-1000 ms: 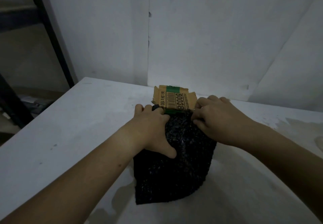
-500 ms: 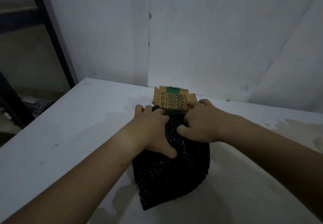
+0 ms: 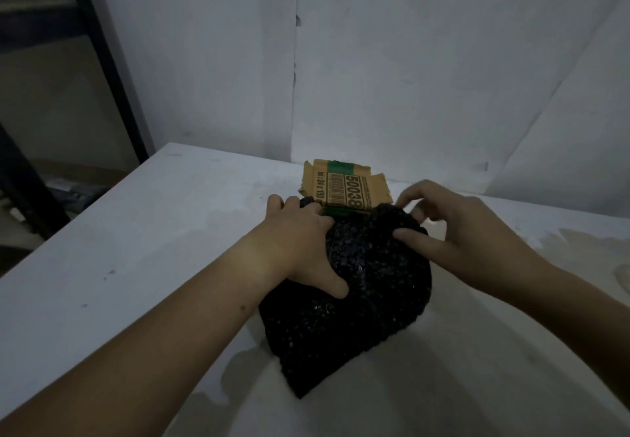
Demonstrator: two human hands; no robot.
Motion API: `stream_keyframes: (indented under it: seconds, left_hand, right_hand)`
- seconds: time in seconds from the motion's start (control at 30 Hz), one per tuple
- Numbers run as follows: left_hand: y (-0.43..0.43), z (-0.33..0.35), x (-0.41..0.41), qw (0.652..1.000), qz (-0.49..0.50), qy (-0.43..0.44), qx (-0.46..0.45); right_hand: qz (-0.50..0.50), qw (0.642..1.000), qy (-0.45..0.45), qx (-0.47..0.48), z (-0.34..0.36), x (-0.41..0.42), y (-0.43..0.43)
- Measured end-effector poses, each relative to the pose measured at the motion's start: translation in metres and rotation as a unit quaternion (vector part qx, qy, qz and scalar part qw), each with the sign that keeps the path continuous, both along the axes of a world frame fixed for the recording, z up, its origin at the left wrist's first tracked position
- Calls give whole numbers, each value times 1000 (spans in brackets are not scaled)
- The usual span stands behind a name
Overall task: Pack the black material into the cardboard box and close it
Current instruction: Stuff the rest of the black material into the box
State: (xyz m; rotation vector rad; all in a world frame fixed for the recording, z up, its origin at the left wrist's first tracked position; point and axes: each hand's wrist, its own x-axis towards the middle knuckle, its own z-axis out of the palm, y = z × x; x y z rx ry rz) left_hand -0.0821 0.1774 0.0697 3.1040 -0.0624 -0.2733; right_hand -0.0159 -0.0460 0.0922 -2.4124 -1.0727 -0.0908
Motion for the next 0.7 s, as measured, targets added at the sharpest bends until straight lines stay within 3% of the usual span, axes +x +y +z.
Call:
stream_keyframes:
  seconds: [0.07,0.2,0.37,0.5,0.7]
  left_hand:
    - [0,-1,0,1000,-1,-3,0]
    - [0,-2,0,1000,-2,-12,-1]
    - [-4,0,4,999,-13,-31,6]
    - [-4,2,3,1000,-9,-12,17]
    - [-1,2,1,1000,1,4,6]
  right_hand:
    - [31,997,-44,-54,6,-5,11]
    - [62,957,-111,-260,8,-9,28]
    - [51,925,-96,-363,6,-8,37]
    - [40,923,-47,-380,7,-3,44]
    - [86,961,-80,-251,13,-8,21]
